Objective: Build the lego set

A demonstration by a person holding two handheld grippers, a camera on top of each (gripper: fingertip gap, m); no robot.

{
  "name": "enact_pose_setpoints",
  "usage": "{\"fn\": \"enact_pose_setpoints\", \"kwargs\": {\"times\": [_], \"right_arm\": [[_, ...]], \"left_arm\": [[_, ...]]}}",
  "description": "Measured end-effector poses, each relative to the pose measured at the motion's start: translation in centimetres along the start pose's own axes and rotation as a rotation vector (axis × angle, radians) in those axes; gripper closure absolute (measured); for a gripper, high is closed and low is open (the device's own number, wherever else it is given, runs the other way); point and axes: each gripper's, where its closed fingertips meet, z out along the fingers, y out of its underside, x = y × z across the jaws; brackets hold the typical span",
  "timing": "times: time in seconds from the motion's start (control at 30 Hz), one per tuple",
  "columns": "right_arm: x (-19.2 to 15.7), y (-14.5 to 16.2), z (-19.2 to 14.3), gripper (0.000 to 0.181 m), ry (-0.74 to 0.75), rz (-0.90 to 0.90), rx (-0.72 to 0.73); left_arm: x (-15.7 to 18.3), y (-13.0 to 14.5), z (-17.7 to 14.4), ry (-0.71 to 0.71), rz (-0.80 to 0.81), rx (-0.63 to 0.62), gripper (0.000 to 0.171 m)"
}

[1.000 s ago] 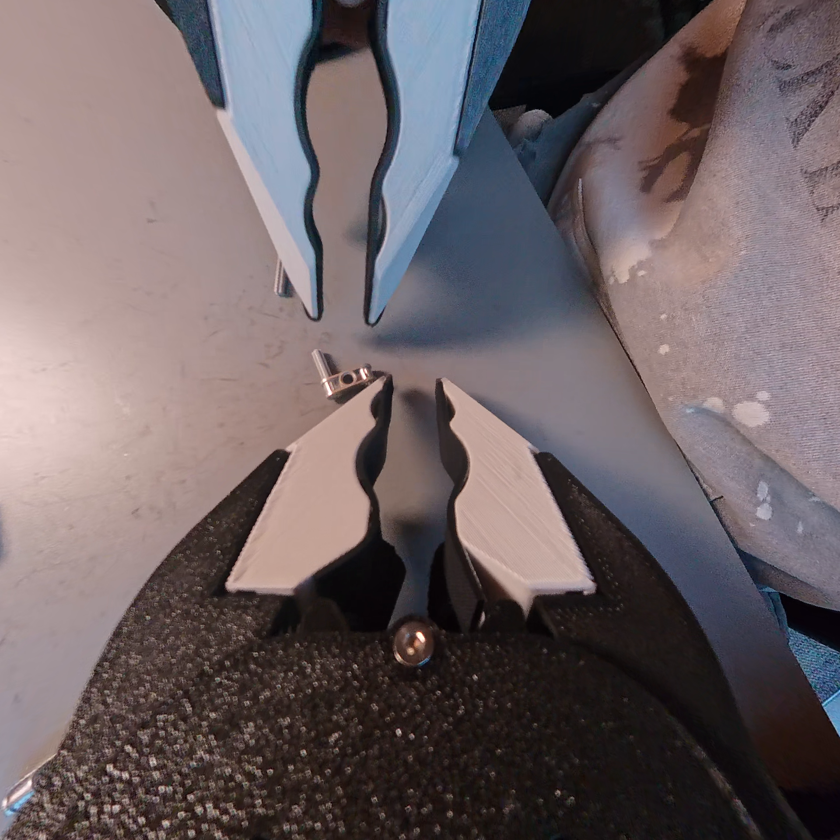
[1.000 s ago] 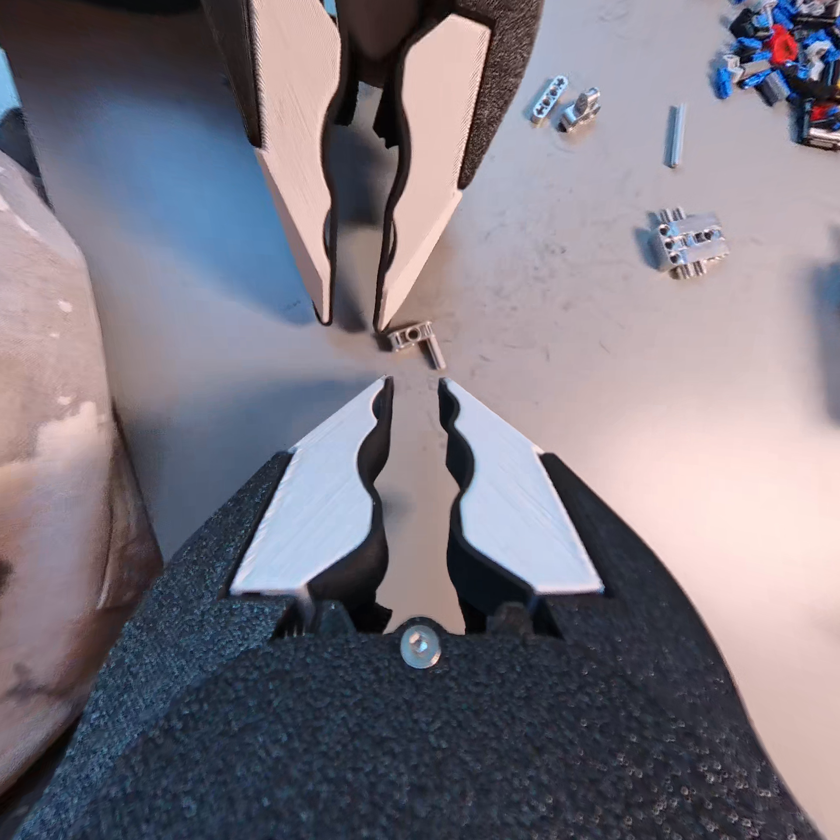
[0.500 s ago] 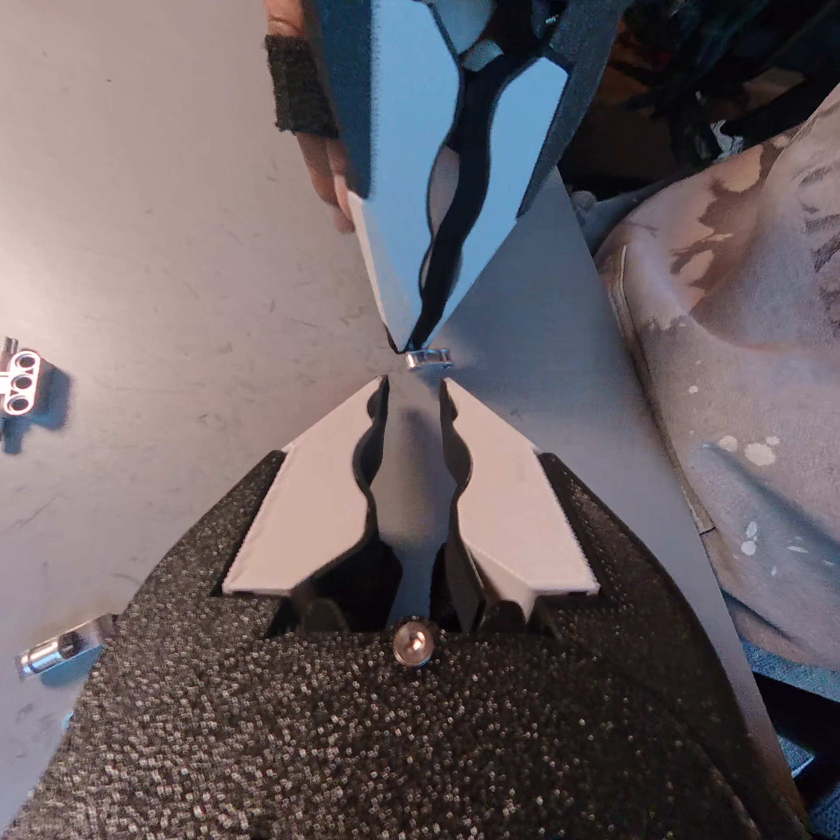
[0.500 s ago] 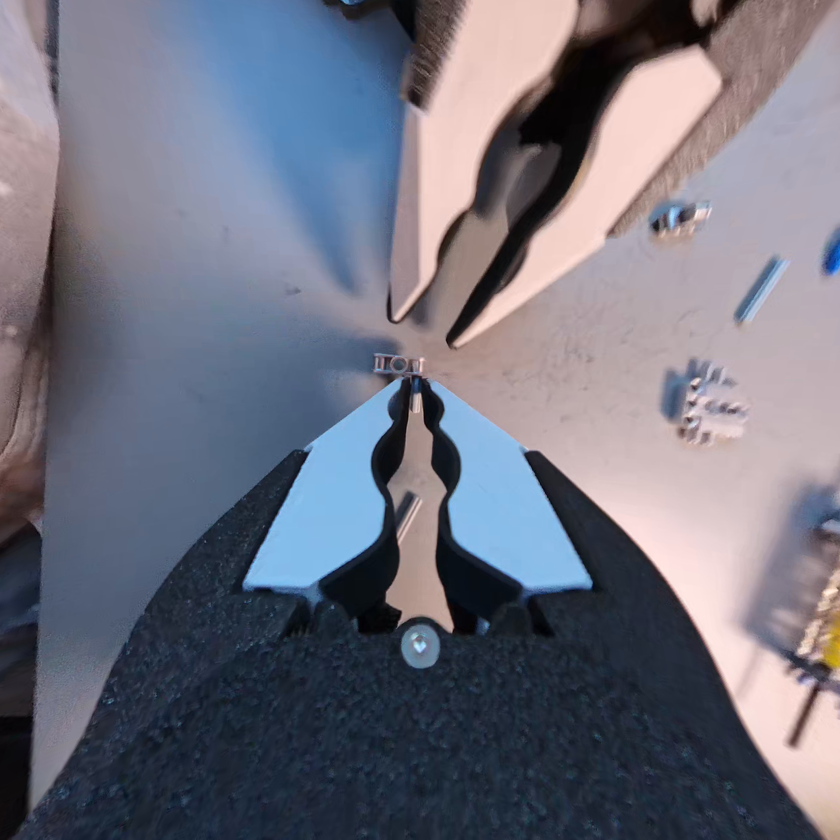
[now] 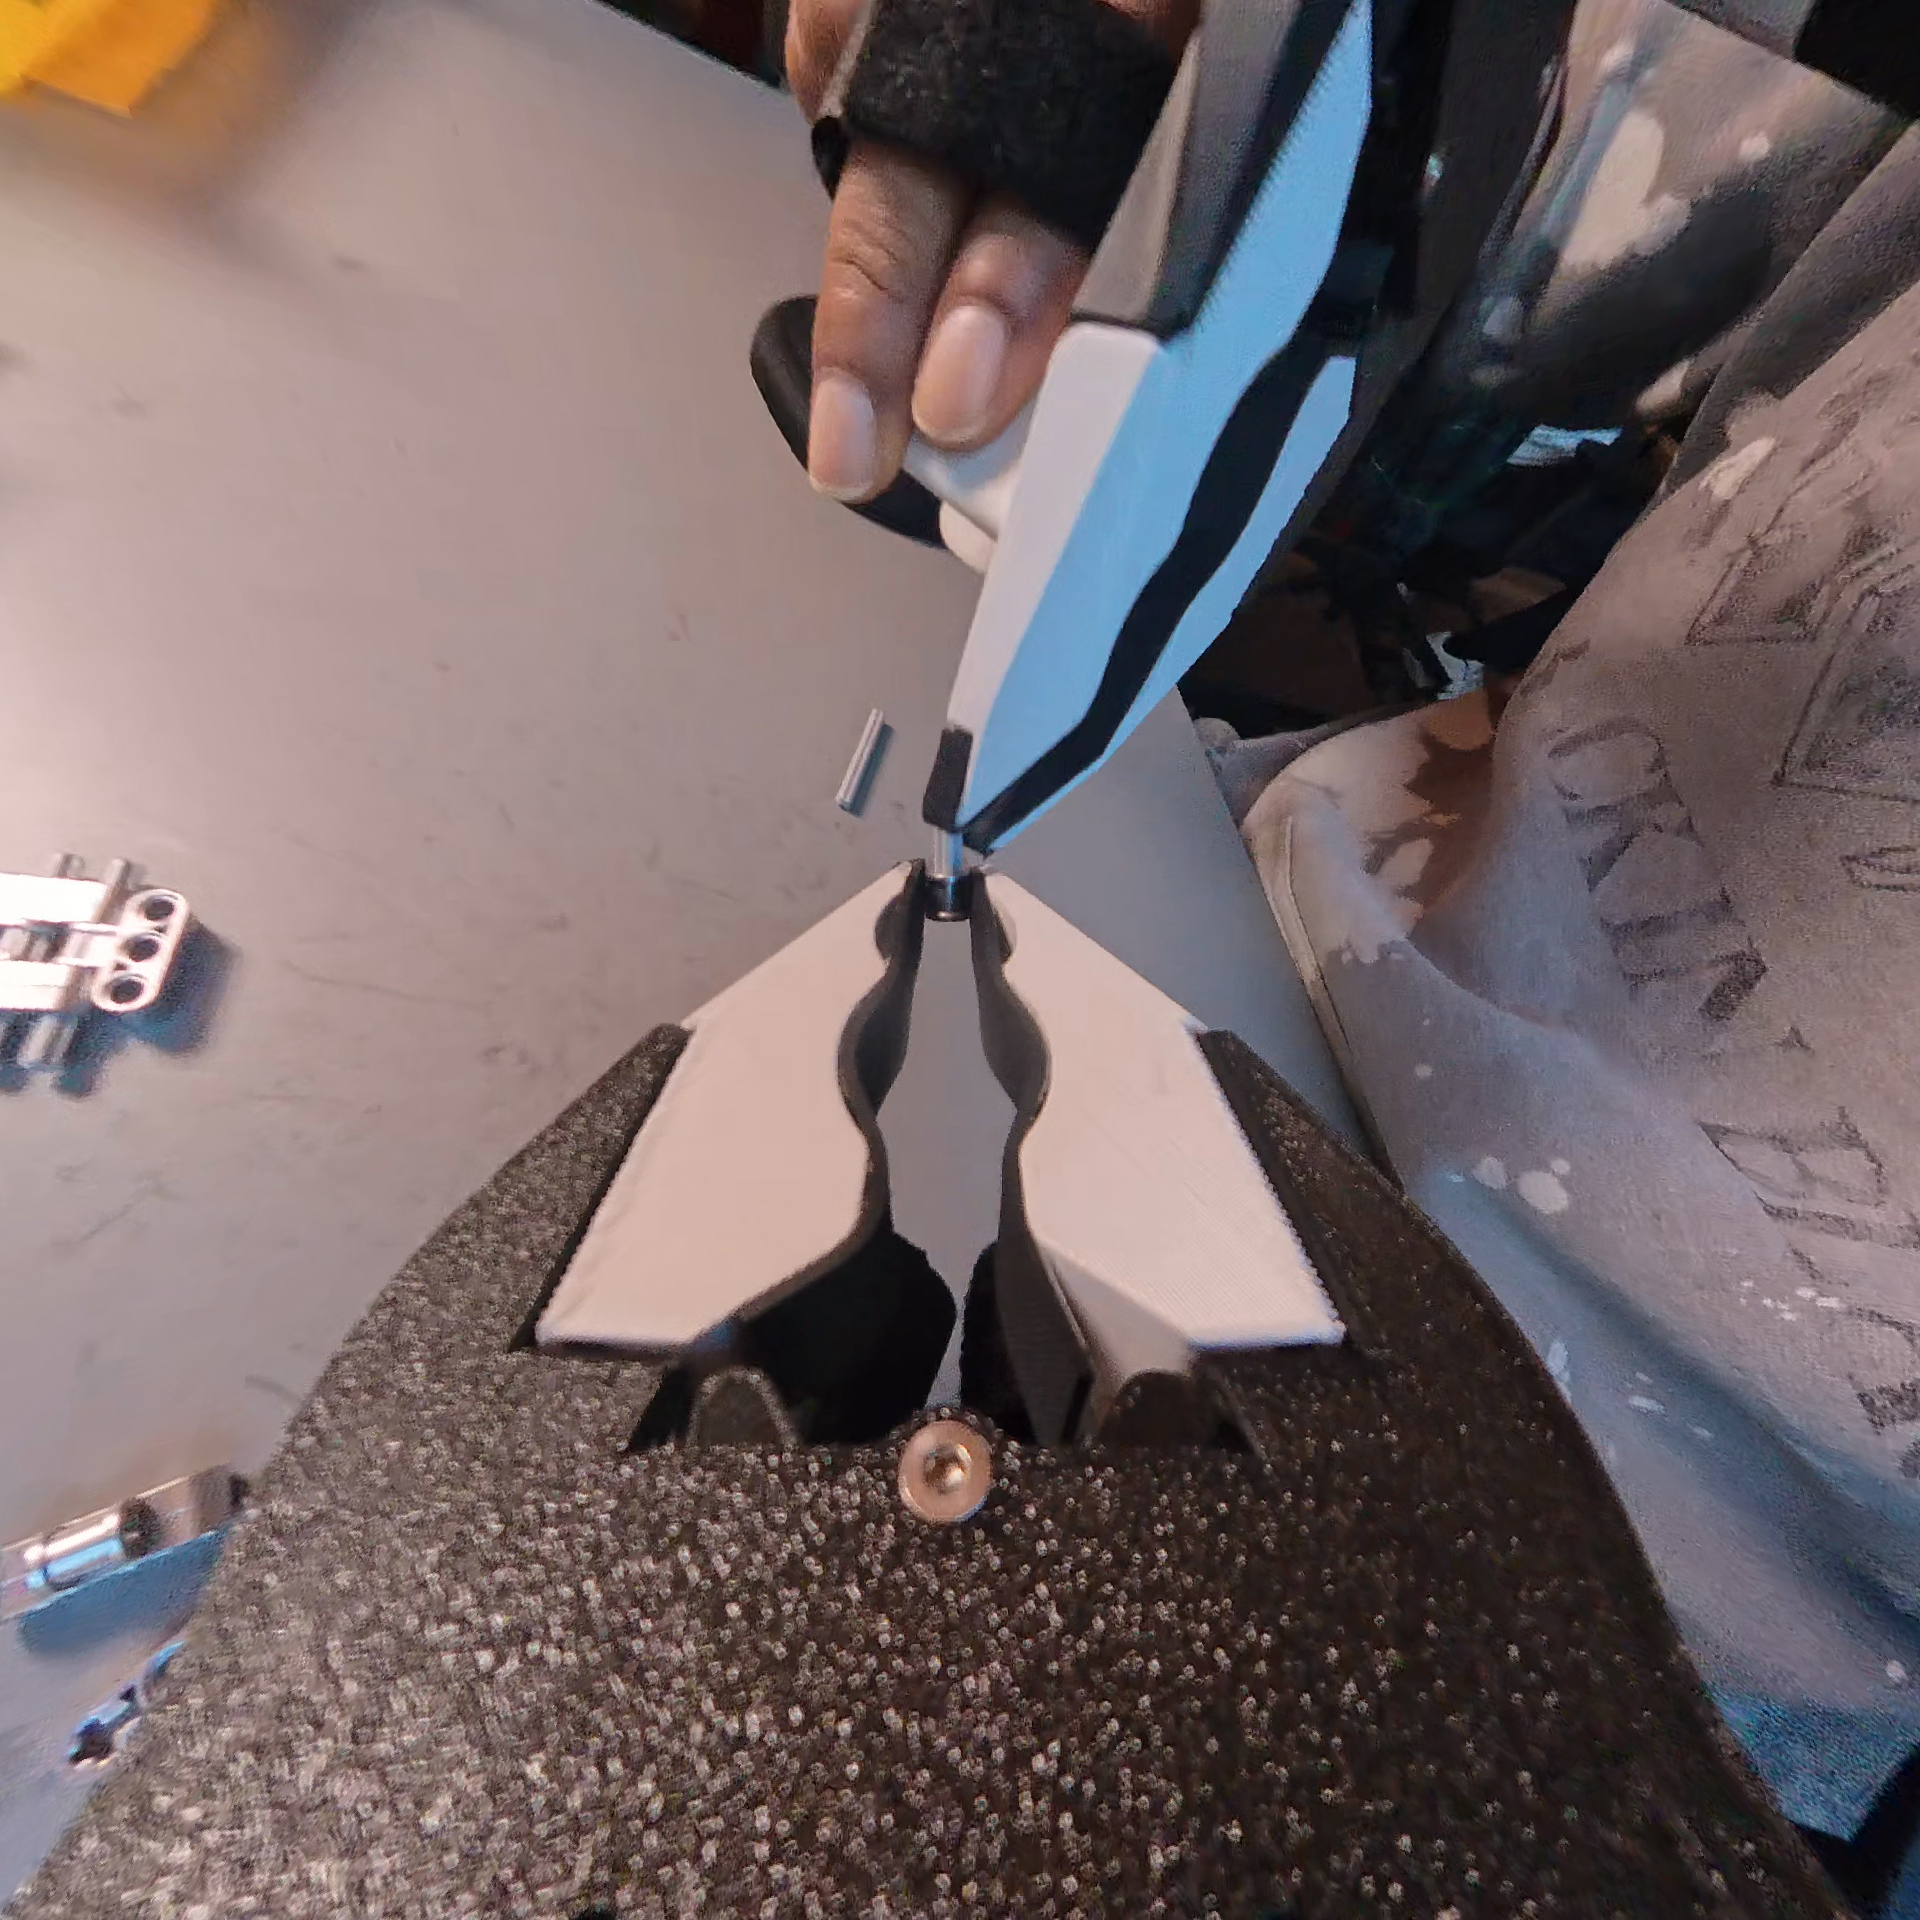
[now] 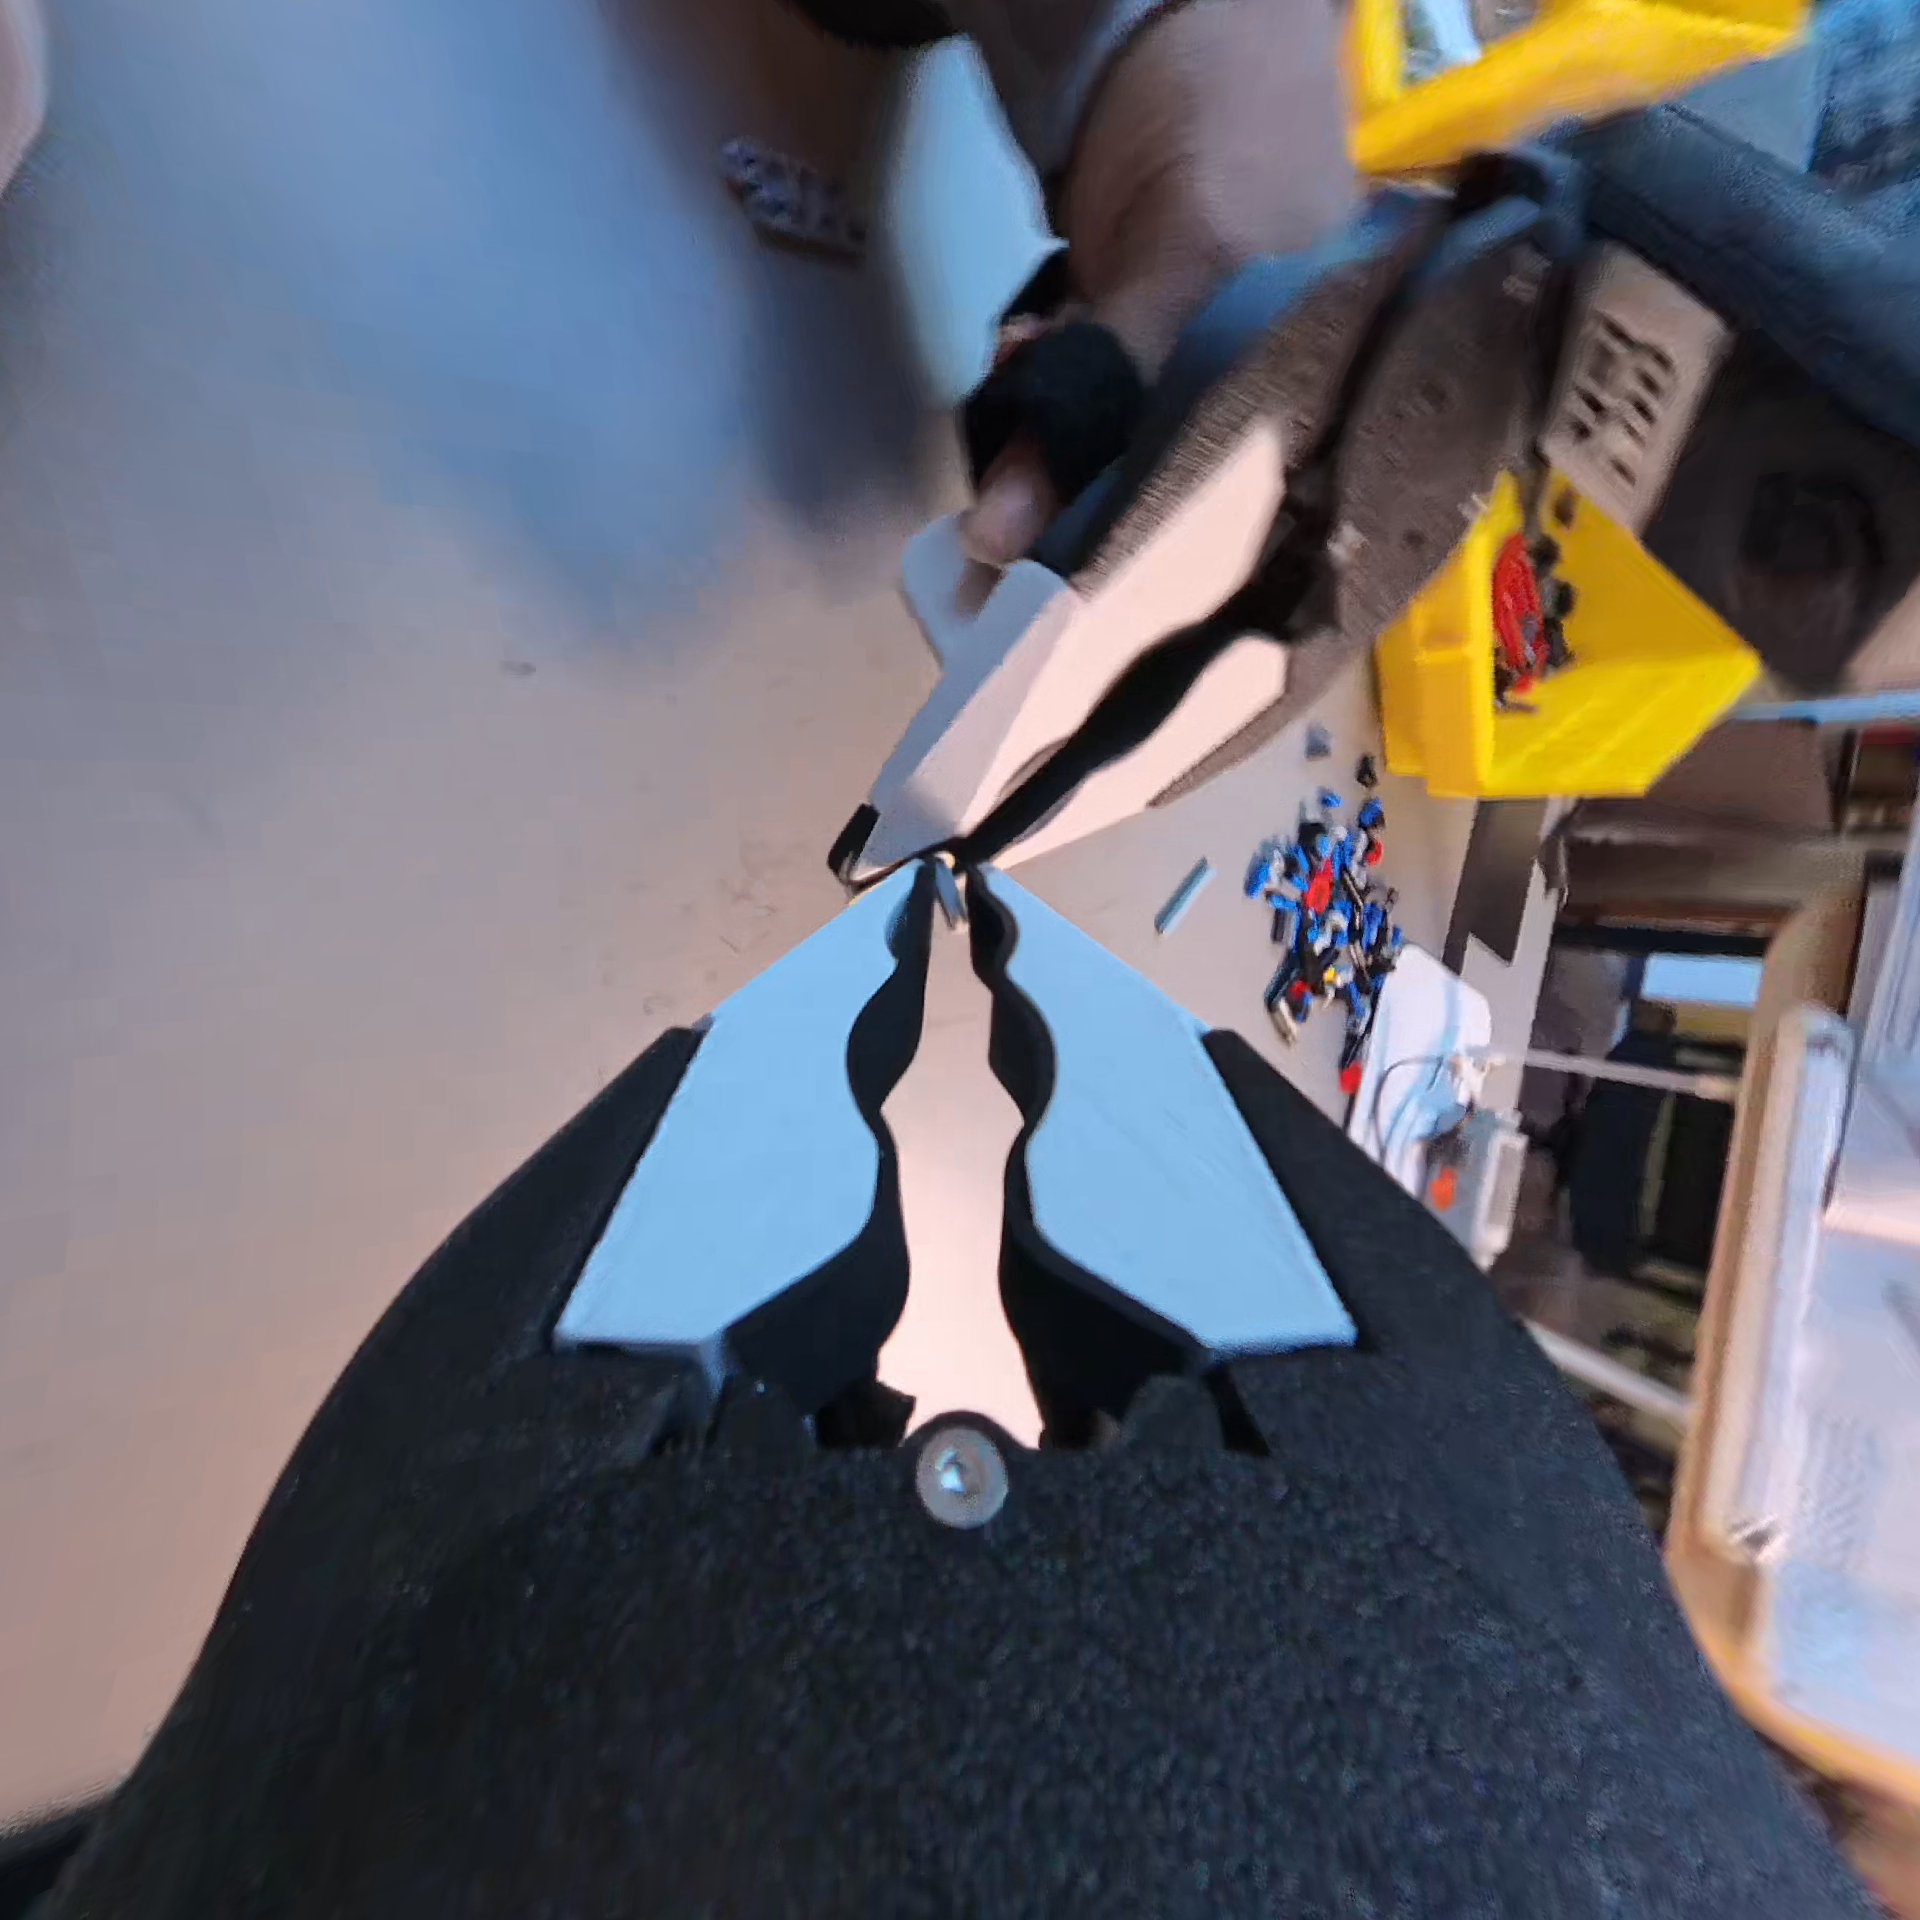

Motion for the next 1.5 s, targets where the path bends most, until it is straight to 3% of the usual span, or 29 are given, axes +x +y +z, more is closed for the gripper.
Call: {"fn": "enact_pose_setpoints", "kwargs": {"times": [0.03,0.17,0.27,0.5,0.7,1.0,1.1,1.3,1.5], "right_arm": [[0.6,0.1,-0.5,0.176,0.032,0.094,0.044],[1.9,0.4,-2.8,0.159,0.043,0.581,0.285],[1.6,0.7,-3.2,0.16,0.031,0.76,0.398],[2.1,-0.4,-4.0,0.175,0.021,0.818,0.542],[2.9,-1.0,-5.0,0.175,-0.007,0.853,0.625],[2.8,-0.8,-2.9,0.179,-0.041,0.858,0.551],[2.1,0.1,-1.6,0.179,-0.088,0.86,0.472],[-0.3,2.6,1.6,0.179,-0.211,0.811,0.259],[-2.4,3.2,3.9,0.179,-0.292,0.746,0.137]], "left_arm": [[-0.2,-0.4,-0.2,-0.015,0.014,0.025,0.166],[-0.2,-2.6,-0.9,-0.06,0.119,0.163,0.166],[0.6,-4.2,-1.5,-0.044,0.174,0.279,0.166],[1.9,-5.7,-2.2,-0.034,0.264,0.391,0.165],[1.3,-5.3,-1.9,-0.111,0.329,0.359,0.165],[0.2,-4.1,-0.9,-0.167,0.317,0.255,0.165],[-1.1,-2.7,-0.4,-0.216,0.306,0.156,0.165],[-3.6,2.2,0.5,-0.297,0.282,-0.159,0.157],[-4.2,3.3,0.9,-0.317,0.253,-0.216,0.158]]}}
